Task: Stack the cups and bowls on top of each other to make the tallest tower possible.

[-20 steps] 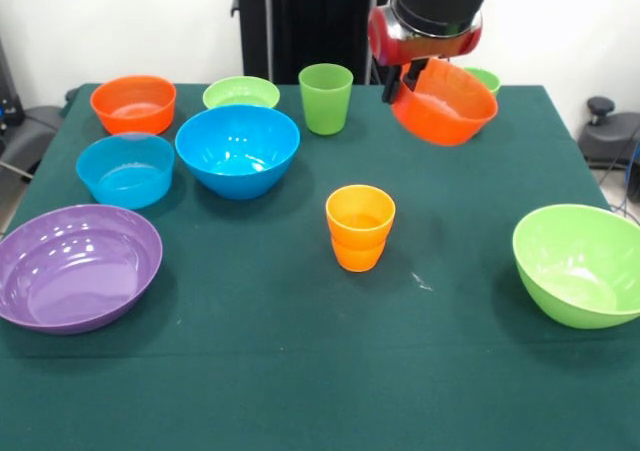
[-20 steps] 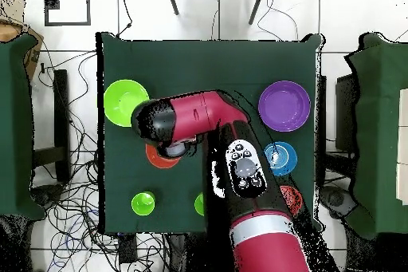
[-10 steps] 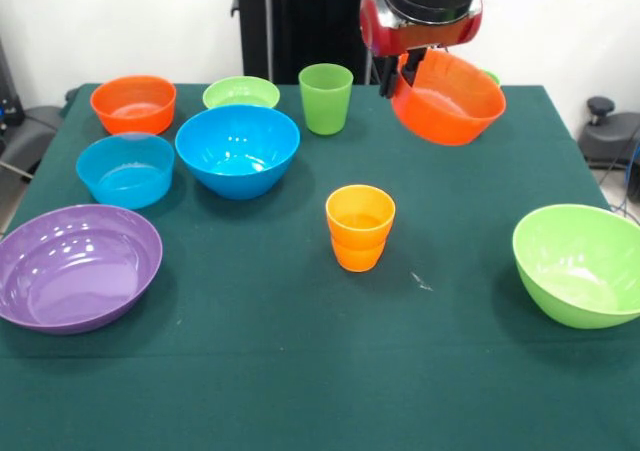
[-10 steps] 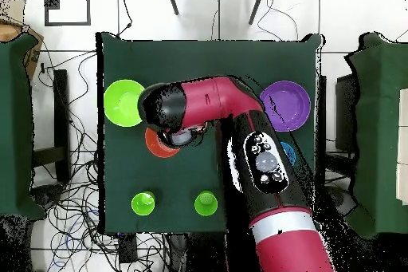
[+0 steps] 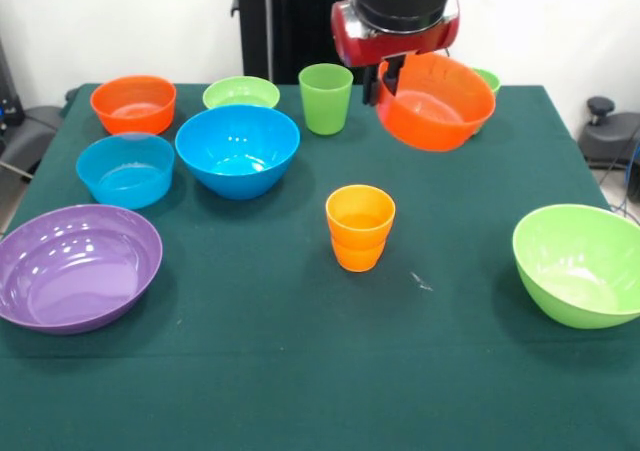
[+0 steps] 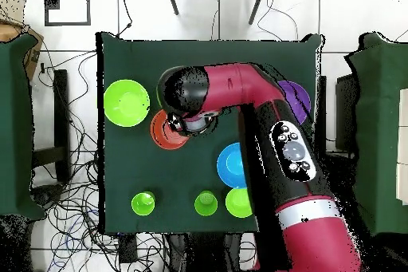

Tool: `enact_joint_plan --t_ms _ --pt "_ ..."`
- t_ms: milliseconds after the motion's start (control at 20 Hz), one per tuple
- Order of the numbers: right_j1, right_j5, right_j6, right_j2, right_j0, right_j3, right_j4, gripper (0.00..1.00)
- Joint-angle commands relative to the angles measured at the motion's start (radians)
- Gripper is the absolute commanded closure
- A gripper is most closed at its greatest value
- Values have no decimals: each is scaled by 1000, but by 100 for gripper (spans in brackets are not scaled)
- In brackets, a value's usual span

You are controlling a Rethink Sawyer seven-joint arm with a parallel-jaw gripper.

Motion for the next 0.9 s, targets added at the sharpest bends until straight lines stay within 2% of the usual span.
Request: enact_joint_plan --t_ms 50,350,650,900 --pt "122 138 -393 110 -40 -86 -41 100" --pt "176 190 -421 142 -58 -146 -72 100" --pt "218 182 -451 160 -87 -165 -82 100" --pt "197 219 -457 169 -94 -170 -86 100"
